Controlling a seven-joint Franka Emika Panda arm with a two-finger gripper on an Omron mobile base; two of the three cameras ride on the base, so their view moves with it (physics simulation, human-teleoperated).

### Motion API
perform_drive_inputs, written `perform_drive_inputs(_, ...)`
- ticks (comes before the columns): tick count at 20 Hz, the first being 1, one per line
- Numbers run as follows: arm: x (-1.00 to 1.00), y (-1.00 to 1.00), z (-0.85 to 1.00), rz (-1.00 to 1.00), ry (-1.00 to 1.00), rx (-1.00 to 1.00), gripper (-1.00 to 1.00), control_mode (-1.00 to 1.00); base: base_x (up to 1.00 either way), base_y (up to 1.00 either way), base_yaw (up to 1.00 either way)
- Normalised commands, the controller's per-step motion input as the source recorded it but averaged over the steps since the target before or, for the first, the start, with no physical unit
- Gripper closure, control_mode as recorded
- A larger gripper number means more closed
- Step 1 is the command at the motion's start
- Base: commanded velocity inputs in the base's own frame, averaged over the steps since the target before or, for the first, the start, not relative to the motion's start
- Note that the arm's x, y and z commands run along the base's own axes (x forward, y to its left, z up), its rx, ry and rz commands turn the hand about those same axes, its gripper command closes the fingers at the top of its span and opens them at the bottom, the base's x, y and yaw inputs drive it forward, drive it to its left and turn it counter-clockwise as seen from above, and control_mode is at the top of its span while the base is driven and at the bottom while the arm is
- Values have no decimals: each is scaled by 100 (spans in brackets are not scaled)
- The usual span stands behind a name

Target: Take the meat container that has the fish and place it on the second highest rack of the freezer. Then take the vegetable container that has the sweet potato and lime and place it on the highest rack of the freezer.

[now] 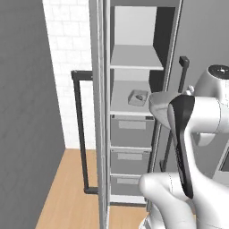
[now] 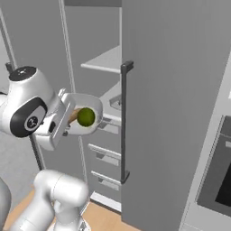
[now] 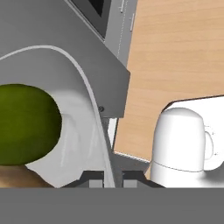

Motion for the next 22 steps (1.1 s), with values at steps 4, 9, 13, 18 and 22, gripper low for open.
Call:
perform_drive_inputs(4,0,0,0,0,0,0,100,100,49,0,0)
perform_drive_inputs(9,0,0,0,0,0,0,100,100,62,10,0)
perform_drive_inputs(13,0,0,0,0,0,0,100,100,6,49,0)
perform_drive_inputs(18,0,0,0,0,0,0,100,100,23,33,0)
perform_drive_inputs(22,0,0,0,0,0,0,100,100,48,26,0)
